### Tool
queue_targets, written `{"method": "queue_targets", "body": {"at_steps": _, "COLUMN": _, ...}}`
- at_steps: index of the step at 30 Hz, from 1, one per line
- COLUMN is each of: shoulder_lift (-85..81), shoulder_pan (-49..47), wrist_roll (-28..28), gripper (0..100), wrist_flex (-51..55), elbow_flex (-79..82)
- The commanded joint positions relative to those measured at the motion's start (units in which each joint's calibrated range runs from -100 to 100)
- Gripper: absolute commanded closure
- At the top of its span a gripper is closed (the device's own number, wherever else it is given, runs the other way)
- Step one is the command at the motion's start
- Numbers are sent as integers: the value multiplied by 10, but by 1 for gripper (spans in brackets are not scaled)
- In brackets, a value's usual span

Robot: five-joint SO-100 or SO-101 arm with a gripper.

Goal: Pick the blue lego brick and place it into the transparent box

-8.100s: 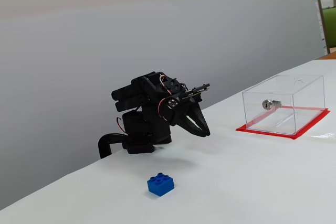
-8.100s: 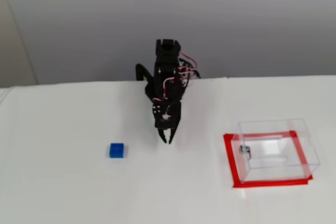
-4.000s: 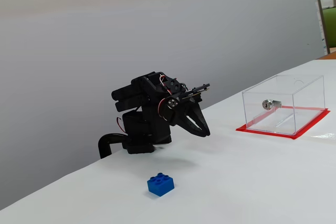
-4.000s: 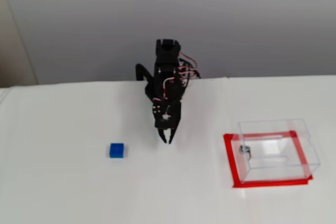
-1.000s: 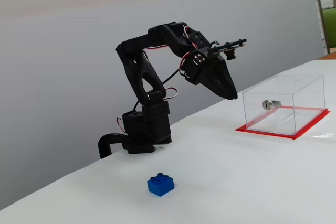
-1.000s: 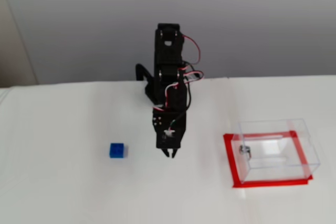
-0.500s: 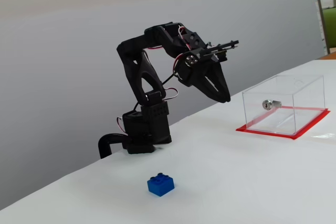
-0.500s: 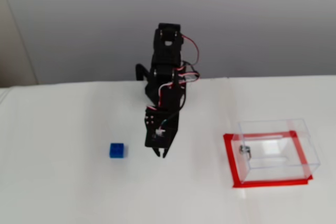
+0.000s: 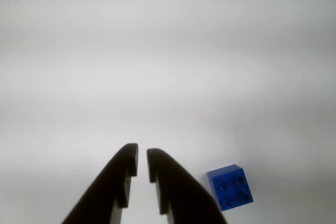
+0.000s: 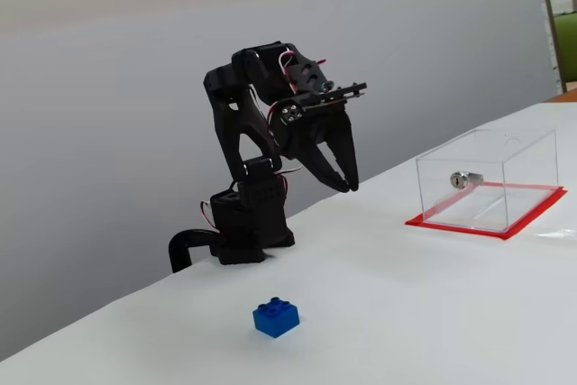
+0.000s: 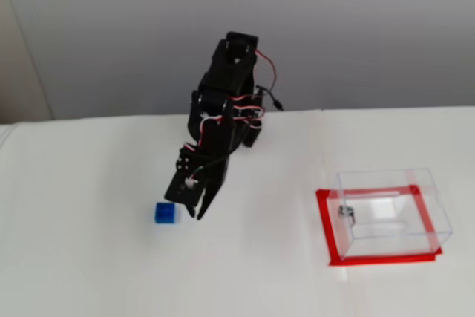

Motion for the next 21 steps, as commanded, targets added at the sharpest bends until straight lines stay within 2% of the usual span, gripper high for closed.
{"method": "queue_targets", "body": {"at_steps": 1, "shoulder_lift": -2, "shoulder_pan": 35, "wrist_roll": -4, "gripper": 98, "wrist_flex": -2, "elbow_flex": -40}}
{"method": "queue_targets", "body": {"at_steps": 9, "shoulder_lift": -1, "shoulder_pan": 85, "wrist_roll": -8, "gripper": 98, "wrist_flex": 12, "elbow_flex": -38}}
{"method": "queue_targets", "body": {"at_steps": 13, "shoulder_lift": -1, "shoulder_pan": 112, "wrist_roll": -46, "gripper": 98, "wrist_flex": 52, "elbow_flex": -37}}
{"method": "queue_targets", "body": {"at_steps": 21, "shoulder_lift": -1, "shoulder_pan": 119, "wrist_roll": -72, "gripper": 97, "wrist_flex": 110, "elbow_flex": -39}}
